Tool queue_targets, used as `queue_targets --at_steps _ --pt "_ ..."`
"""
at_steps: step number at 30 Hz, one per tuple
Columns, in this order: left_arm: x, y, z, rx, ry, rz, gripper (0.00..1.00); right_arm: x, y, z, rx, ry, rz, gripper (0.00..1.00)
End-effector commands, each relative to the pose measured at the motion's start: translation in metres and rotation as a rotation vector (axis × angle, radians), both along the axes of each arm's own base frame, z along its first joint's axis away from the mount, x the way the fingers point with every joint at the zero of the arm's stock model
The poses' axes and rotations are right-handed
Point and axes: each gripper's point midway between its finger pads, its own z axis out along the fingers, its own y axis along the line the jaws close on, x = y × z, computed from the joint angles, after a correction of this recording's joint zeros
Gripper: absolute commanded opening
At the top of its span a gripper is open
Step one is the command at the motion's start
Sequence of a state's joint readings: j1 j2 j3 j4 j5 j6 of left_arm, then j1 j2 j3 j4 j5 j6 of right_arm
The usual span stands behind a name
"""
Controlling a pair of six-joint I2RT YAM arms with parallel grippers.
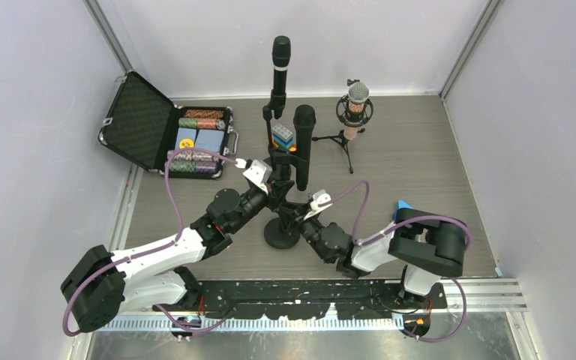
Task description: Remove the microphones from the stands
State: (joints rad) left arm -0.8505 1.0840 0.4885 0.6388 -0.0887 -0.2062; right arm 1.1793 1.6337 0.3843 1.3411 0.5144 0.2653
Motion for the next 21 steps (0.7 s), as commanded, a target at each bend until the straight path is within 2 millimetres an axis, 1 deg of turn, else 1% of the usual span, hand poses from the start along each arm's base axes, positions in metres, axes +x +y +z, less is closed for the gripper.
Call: queue_targets --at_steps 1,2,3,6,9,12,13,14,15,16,17,18,19,20,21 --pt "0.009 0.014 0.005 -0.025 -0.022 0.082 0.00 0.015 -0.043 0.002 -0.065 -0.032 -0.459 0.00" --pt "0.009 0.015 0.005 -0.030 -0.021 0.089 0.00 0.010 -0.042 0.003 -0.079 -0.031 -0.494 0.00" --pt "0.010 0.016 0.006 -0.034 -0.022 0.094 0.00 0.012 -0.048 0.003 -0.096 -0.020 -0.583 0.00" --pt "0.010 0.019 0.006 -0.038 -0.018 0.109 0.00 0.010 -0.047 0.005 -0.094 -0.007 -0.638 0.00" --pt "0.012 0.021 0.004 -0.034 -0.012 0.125 0.00 0.009 -0.046 0.010 -0.039 0.021 -0.674 0.00" --pt "0.013 0.022 0.004 -0.035 -0.012 0.131 0.00 0.008 -0.041 0.010 -0.053 0.007 -0.638 0.00" --pt "0.013 0.022 0.003 -0.034 -0.012 0.131 0.00 0.007 -0.032 0.013 -0.056 -0.012 -0.580 0.01" --pt "0.013 0.022 0.003 -0.032 -0.011 0.131 0.00 0.006 -0.031 0.011 -0.065 -0.021 -0.548 0.06" --pt "0.013 0.022 0.002 -0.031 -0.012 0.130 0.00 0.003 -0.020 0.015 -0.053 -0.040 -0.464 0.11" --pt "0.013 0.022 0.002 -0.028 -0.013 0.128 0.00 0.003 -0.022 0.009 -0.050 -0.037 -0.422 0.21" --pt "0.013 0.021 0.002 -0.026 -0.015 0.124 0.00 0.004 -0.015 0.014 -0.025 -0.046 -0.348 0.26" --pt "0.013 0.020 0.002 -0.024 -0.017 0.120 0.00 -0.002 -0.007 0.006 -0.021 -0.031 -0.245 0.36" --pt "0.012 0.019 0.002 -0.023 -0.019 0.112 0.00 0.004 -0.010 0.008 -0.008 -0.021 -0.221 0.40" --pt "0.011 0.017 0.002 -0.022 -0.021 0.102 0.00 -0.003 -0.003 0.007 0.016 0.011 -0.124 0.47" --pt "0.011 0.016 0.003 -0.023 -0.025 0.093 0.00 0.004 -0.007 0.006 0.024 0.026 -0.109 0.48"
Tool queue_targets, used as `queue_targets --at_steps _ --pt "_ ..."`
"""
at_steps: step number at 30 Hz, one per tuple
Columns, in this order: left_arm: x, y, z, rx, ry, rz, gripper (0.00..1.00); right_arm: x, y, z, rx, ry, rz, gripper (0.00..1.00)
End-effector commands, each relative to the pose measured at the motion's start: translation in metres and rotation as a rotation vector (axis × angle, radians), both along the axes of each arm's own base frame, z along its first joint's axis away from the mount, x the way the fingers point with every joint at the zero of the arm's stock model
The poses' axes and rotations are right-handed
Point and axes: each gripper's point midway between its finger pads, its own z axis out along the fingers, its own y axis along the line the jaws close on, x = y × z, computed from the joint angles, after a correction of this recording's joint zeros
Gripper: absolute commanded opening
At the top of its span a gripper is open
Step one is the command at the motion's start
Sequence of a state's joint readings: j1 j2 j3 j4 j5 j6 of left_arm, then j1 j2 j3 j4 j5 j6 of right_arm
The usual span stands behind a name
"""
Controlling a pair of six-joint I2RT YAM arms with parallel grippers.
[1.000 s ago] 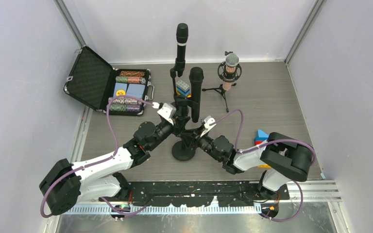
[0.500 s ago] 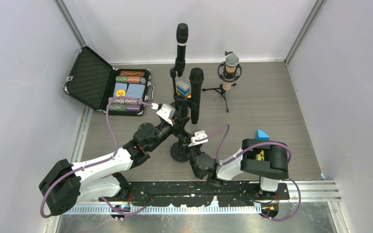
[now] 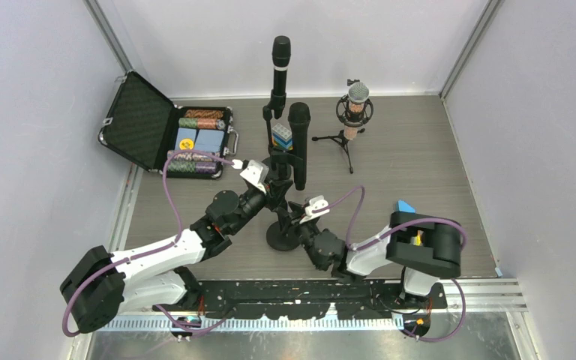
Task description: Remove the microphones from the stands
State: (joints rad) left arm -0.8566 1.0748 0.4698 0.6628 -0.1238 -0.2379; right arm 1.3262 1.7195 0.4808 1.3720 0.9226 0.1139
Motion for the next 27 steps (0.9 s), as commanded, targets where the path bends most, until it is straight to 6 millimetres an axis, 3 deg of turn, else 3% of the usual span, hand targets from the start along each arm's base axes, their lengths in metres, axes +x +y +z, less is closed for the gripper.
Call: queue_targets --at_steps 1,10,14,17,19,20,21,22,27 --pt "0.010 0.011 0.003 0.012 -0.040 0.056 0.00 -0.004 0.007 0.004 0.111 0.091 0.248 0.49" --pt "0.006 0.005 0.004 0.016 -0.048 0.012 0.00 -0.005 0.015 0.002 0.097 0.157 0.470 0.36" --pt "0.006 0.004 0.002 0.021 -0.043 0.005 0.00 0.004 0.014 0.003 0.102 0.149 0.445 0.12" --pt "0.006 0.003 0.003 0.019 -0.045 0.001 0.00 0.012 0.008 0.002 0.103 0.147 0.384 0.03" --pt "0.006 0.003 0.004 0.013 -0.047 0.004 0.00 0.018 0.001 0.002 0.090 0.132 0.284 0.01" --pt "0.006 0.004 0.004 0.011 -0.046 0.007 0.00 0.029 -0.013 0.003 0.058 0.100 0.159 0.00" --pt "0.006 0.004 0.005 0.004 -0.049 0.008 0.00 0.022 -0.012 0.005 0.002 0.065 0.125 0.00" --pt "0.006 0.005 0.006 -0.003 -0.050 0.012 0.00 0.034 -0.031 0.011 0.002 0.046 -0.051 0.00" --pt "0.006 0.004 0.011 -0.034 -0.051 0.012 0.00 0.022 -0.058 0.018 -0.064 0.003 -0.408 0.00"
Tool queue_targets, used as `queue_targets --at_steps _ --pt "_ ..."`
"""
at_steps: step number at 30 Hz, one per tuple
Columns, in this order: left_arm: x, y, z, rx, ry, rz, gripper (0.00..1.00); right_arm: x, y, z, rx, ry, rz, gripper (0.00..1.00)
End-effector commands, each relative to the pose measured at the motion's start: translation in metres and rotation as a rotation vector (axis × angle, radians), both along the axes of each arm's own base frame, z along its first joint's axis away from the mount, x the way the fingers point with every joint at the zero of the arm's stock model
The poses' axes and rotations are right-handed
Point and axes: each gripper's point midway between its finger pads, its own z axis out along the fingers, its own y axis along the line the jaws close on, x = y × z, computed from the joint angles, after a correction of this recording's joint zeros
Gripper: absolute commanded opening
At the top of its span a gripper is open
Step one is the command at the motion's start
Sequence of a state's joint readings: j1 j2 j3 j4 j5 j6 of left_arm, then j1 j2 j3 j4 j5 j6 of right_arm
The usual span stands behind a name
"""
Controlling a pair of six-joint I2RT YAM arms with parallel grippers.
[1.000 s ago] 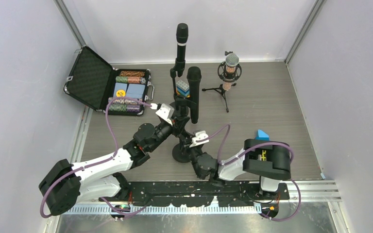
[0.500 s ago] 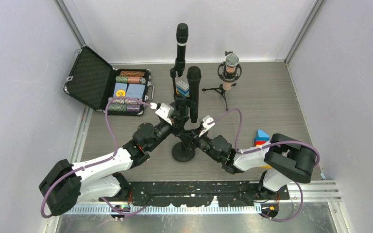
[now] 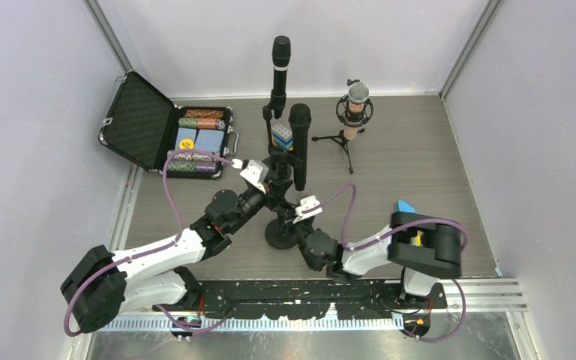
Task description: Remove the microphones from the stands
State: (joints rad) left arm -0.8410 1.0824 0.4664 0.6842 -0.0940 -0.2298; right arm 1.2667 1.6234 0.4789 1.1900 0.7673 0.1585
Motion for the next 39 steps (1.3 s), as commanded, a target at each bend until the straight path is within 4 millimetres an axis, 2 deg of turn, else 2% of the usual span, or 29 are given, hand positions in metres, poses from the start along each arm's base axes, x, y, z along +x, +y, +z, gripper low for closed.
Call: queue_targets --at_steps 1,5,9,10,11,12,13,14,19,22,24,25,26,27,29,32,35,39 --pt "0.004 0.004 0.010 -0.038 -0.037 0.025 0.00 0.017 -0.062 0.013 -0.026 -0.027 -0.552 0.00" --pt "0.004 0.005 0.014 -0.050 -0.047 0.026 0.00 0.016 -0.047 0.008 -0.029 -0.029 -0.527 0.00" --pt "-0.004 0.001 0.022 -0.037 -0.127 -0.031 0.00 0.018 -0.037 0.012 -0.006 -0.060 -0.388 0.00" --pt "-0.005 -0.001 0.025 -0.042 -0.149 -0.042 0.00 0.016 -0.032 0.012 -0.012 -0.073 -0.304 0.00" --pt "-0.007 -0.003 0.025 -0.036 -0.173 -0.057 0.00 0.021 -0.034 0.013 0.002 -0.070 -0.282 0.00" --pt "-0.010 -0.005 0.025 -0.034 -0.199 -0.079 0.00 0.018 -0.026 0.011 0.027 -0.048 -0.184 0.00" --pt "-0.012 -0.008 0.022 -0.033 -0.213 -0.101 0.00 0.025 -0.027 0.009 0.067 -0.017 -0.151 0.00" --pt "-0.013 -0.010 0.023 -0.044 -0.234 -0.110 0.00 0.019 -0.015 0.006 0.044 0.001 -0.030 0.00" --pt "-0.022 -0.012 0.033 -0.106 -0.317 -0.148 0.00 0.026 -0.022 0.009 -0.004 -0.034 0.036 0.00" --pt "-0.021 -0.017 0.027 -0.088 -0.309 -0.161 0.00 0.035 -0.029 0.003 -0.011 -0.037 0.036 0.00" --pt "-0.019 -0.018 0.022 -0.077 -0.301 -0.159 0.00 0.034 -0.029 -0.004 -0.006 -0.020 0.048 0.09" --pt "-0.018 -0.017 0.020 -0.069 -0.297 -0.154 0.00 0.030 -0.028 -0.006 0.018 -0.005 0.069 0.25" --pt "-0.017 -0.017 0.017 -0.061 -0.295 -0.149 0.00 0.028 -0.029 -0.007 0.034 0.005 0.076 0.33" --pt "-0.016 -0.016 0.014 -0.052 -0.292 -0.143 0.00 0.023 -0.031 -0.009 0.072 0.027 0.085 0.47" --pt "-0.015 -0.014 0.011 -0.028 -0.289 -0.134 0.00 0.017 -0.035 -0.008 0.113 0.056 0.099 0.57" --pt "-0.015 -0.014 0.008 0.014 -0.274 -0.137 0.07 0.006 -0.039 -0.003 0.155 0.109 0.127 0.62" --pt "-0.013 -0.013 0.006 0.048 -0.254 -0.132 0.13 -0.007 -0.039 0.005 0.115 0.183 0.178 0.64" --pt "-0.013 -0.009 0.007 0.049 -0.246 -0.115 0.29 -0.020 -0.047 0.024 0.076 0.298 0.190 0.68"
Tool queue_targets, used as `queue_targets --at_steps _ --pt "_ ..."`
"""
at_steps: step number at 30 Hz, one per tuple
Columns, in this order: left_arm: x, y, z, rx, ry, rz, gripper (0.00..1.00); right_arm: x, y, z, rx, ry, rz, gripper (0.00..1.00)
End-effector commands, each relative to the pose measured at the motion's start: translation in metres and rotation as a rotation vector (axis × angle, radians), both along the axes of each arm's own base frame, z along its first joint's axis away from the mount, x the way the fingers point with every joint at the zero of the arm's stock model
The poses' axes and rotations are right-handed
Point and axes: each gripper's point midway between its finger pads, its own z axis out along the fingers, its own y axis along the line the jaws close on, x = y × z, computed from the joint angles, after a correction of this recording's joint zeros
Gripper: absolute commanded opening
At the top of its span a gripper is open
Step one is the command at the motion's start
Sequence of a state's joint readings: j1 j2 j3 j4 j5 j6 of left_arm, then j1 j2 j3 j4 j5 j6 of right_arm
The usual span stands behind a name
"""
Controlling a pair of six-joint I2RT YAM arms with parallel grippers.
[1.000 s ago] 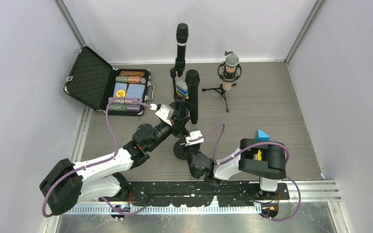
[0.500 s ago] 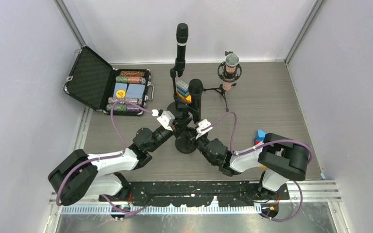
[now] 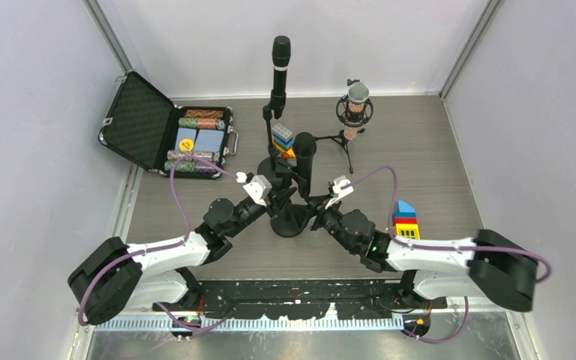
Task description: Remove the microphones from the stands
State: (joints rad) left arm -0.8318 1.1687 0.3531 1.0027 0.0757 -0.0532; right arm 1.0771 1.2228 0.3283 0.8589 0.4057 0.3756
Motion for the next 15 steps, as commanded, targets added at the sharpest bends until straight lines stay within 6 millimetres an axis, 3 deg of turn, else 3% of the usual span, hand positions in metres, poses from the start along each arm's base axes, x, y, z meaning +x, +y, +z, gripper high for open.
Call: queue_targets --at_steps 1,3,9,15 --pt "0.003 0.003 0.012 -0.003 -0.019 0.022 0.32 -0.016 -0.006 0.012 -0.039 0.174 0.024 0.69" --pt "0.002 0.002 0.015 -0.008 -0.013 0.014 0.38 -0.025 -0.015 0.025 -0.050 0.218 0.030 0.70" --pt "-0.002 -0.003 0.027 -0.035 0.006 -0.019 0.50 -0.044 -0.015 0.058 -0.031 0.285 0.106 0.72" --pt "-0.012 0.002 0.046 -0.070 -0.002 -0.041 0.67 -0.043 -0.017 0.087 -0.097 0.292 0.081 0.76"
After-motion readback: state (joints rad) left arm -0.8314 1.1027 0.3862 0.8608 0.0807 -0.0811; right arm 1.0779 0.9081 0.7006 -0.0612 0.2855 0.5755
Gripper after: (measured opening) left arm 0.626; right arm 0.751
